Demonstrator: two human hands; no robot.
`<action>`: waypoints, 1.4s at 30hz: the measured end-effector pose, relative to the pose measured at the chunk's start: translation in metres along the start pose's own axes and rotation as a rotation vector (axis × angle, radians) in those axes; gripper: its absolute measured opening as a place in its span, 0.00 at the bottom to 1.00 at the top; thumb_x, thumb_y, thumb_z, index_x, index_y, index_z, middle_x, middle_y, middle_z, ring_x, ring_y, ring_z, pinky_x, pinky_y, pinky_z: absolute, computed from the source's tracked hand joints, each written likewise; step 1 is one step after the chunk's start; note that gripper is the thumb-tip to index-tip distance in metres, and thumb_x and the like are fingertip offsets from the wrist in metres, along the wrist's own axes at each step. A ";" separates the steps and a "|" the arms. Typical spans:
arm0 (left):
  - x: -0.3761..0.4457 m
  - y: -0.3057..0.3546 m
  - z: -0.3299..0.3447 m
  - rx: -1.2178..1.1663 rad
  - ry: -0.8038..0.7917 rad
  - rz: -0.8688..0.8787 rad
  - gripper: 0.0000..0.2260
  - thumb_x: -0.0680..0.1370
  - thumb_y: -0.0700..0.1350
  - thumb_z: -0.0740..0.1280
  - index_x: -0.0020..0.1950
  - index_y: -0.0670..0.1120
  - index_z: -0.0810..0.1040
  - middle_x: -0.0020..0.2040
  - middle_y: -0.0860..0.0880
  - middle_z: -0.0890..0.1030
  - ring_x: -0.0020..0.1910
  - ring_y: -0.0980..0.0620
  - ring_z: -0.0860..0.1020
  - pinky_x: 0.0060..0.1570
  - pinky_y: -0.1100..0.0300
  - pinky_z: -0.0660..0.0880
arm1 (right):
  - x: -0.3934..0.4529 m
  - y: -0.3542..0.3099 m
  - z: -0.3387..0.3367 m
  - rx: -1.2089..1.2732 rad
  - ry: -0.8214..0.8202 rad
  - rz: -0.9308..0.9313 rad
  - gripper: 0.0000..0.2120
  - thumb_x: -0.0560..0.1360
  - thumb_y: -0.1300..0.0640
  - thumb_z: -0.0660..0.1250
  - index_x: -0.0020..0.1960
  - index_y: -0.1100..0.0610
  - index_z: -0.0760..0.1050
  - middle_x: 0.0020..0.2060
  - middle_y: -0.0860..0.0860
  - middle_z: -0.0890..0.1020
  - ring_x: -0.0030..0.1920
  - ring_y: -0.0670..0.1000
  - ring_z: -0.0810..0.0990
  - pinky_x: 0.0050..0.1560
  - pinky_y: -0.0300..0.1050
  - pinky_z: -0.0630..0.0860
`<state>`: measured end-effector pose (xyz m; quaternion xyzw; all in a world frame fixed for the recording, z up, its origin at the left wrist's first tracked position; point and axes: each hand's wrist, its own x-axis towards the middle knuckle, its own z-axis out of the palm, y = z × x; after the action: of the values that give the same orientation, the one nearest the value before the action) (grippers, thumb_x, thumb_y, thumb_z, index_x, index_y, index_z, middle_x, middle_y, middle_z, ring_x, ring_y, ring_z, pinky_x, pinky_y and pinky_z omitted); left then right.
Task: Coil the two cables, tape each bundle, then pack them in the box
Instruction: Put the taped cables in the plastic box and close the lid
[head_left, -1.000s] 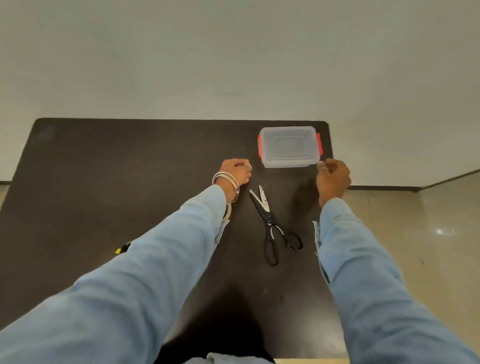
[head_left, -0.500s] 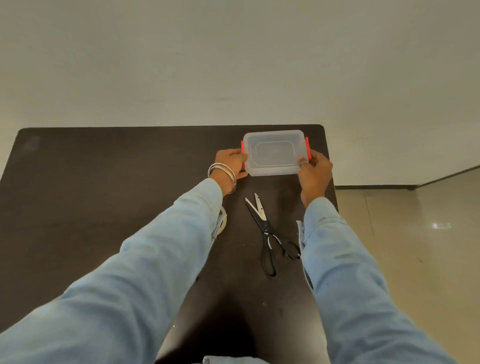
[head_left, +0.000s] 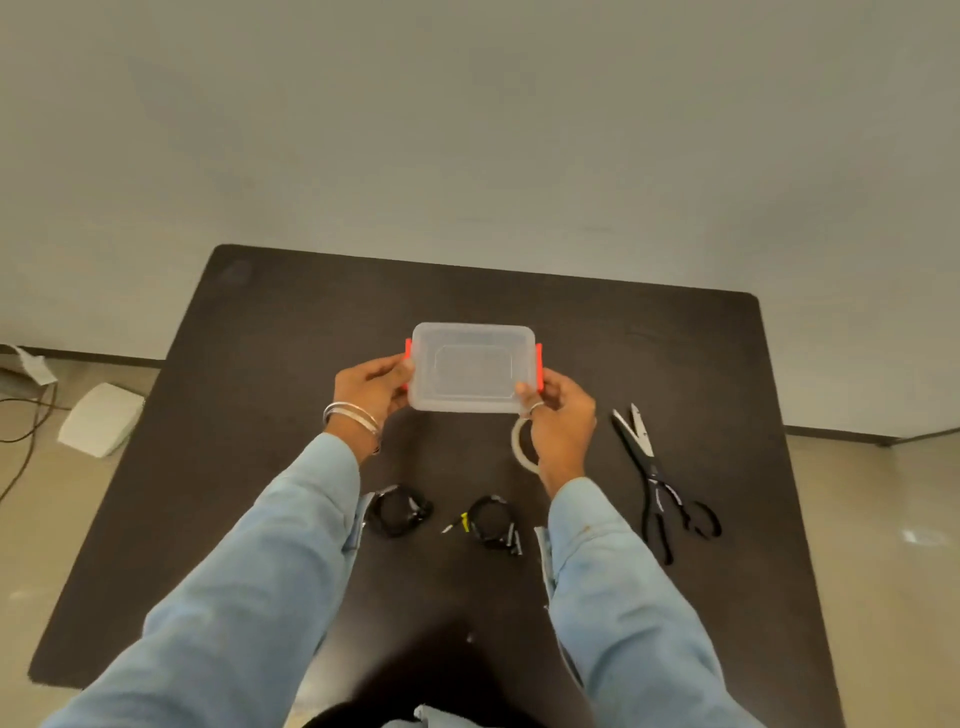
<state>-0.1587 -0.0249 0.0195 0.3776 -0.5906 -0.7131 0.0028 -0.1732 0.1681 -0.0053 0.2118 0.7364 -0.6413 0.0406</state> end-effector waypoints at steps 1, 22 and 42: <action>0.003 -0.002 -0.018 -0.005 0.014 -0.014 0.08 0.75 0.37 0.68 0.54 0.39 0.79 0.42 0.46 0.82 0.38 0.51 0.81 0.34 0.63 0.80 | -0.011 0.004 0.013 0.002 -0.023 0.019 0.14 0.71 0.59 0.73 0.56 0.55 0.80 0.46 0.49 0.85 0.47 0.50 0.84 0.51 0.50 0.81; 0.031 -0.050 -0.107 0.035 -0.017 -0.116 0.10 0.77 0.37 0.65 0.58 0.38 0.79 0.51 0.42 0.82 0.45 0.46 0.80 0.50 0.50 0.79 | -0.060 0.044 0.072 0.064 0.157 0.320 0.09 0.78 0.59 0.64 0.56 0.58 0.80 0.49 0.54 0.83 0.49 0.54 0.83 0.48 0.53 0.83; 0.023 -0.038 -0.104 0.327 0.008 -0.131 0.11 0.80 0.42 0.61 0.59 0.45 0.79 0.51 0.44 0.82 0.50 0.46 0.81 0.51 0.47 0.80 | -0.025 -0.020 0.086 -1.543 -0.887 -0.517 0.57 0.64 0.48 0.78 0.77 0.45 0.39 0.77 0.54 0.43 0.76 0.63 0.40 0.73 0.64 0.46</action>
<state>-0.1018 -0.1111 -0.0264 0.4134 -0.6727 -0.6050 -0.1030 -0.1761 0.0774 0.0065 -0.3096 0.9008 0.0152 0.3041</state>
